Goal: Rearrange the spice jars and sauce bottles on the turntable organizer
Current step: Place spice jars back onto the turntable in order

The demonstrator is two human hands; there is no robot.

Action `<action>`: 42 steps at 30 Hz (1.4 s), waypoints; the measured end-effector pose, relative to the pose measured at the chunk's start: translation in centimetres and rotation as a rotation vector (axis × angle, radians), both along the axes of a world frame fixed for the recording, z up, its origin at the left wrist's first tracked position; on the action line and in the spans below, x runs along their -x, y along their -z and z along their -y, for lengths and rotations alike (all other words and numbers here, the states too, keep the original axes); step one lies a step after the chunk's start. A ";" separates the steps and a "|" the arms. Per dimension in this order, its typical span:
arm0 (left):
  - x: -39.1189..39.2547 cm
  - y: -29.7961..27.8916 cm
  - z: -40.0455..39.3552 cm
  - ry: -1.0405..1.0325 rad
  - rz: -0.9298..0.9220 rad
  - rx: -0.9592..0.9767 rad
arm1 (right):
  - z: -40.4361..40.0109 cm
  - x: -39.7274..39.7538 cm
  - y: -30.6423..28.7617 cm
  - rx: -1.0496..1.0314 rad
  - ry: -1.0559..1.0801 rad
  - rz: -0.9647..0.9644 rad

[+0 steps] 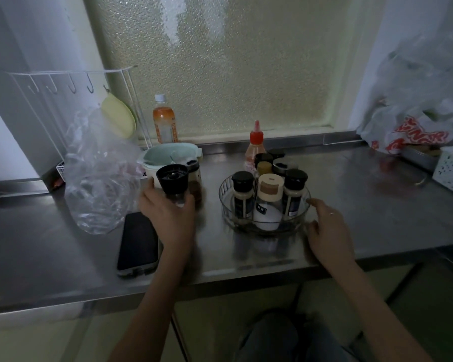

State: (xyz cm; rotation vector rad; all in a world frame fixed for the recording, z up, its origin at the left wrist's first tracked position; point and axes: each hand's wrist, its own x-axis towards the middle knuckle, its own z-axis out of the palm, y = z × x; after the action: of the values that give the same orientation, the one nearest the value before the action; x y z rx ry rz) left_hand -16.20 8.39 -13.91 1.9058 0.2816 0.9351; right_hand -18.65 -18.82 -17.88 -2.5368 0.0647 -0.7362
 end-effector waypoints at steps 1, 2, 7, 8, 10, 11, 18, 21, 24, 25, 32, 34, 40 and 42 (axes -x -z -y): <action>-0.4 0.2 -0.1 0.037 -0.032 -0.009 | -0.2 0.0 0.1 0.009 0.006 0.004; -0.7 0.4 -0.1 0.068 -0.052 -0.014 | -0.5 0.2 0.2 0.017 0.011 0.014; -1.0 1.7 -0.3 0.082 -0.021 0.057 | -1.5 1.2 0.1 0.020 -0.010 0.077; -0.9 1.8 -0.3 0.068 -0.002 0.066 | -1.8 1.5 0.2 0.039 -0.025 0.099; -0.5 1.9 0.0 0.050 0.029 0.097 | -2.6 2.0 0.4 0.090 -0.051 0.153; -0.3 1.8 0.2 0.055 0.042 0.116 | -3.1 2.3 0.4 0.103 -0.071 0.180; 1.6 0.3 1.7 0.111 0.165 0.182 | -5.8 2.9 0.5 -0.020 -0.280 0.150; 2.6 -0.7 2.9 0.137 0.257 0.236 | -4.7 2.3 0.2 0.025 -0.163 0.099; 3.2 -1.7 4.5 0.246 0.329 0.280 | -4.8 2.3 0.4 0.027 -0.178 0.102; 3.2 -1.9 5.1 0.302 0.347 0.297 | -5.0 2.4 0.6 0.015 -0.183 0.107; 1.6 -1.1 8.6 0.497 0.235 0.200 | -5.8 3.1 1.0 -0.061 -0.206 0.106; 1.0 -0.3 9.0 0.508 0.190 0.179 | -5.9 3.2 0.9 -0.064 -0.223 0.101; -0.7 0.0 8.8 0.555 0.145 0.084 | -6.2 3.1 1.1 -0.061 -0.245 0.072; -1.3 -0.1 8.7 0.568 0.126 0.065 | -6.4 3.1 1.1 -0.066 -0.240 0.073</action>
State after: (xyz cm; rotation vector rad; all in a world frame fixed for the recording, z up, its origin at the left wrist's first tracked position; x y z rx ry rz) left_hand -14.85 -0.33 -13.81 1.7189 -0.2916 0.6440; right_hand -21.76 -12.46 -19.00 -2.3978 -0.2321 -0.7172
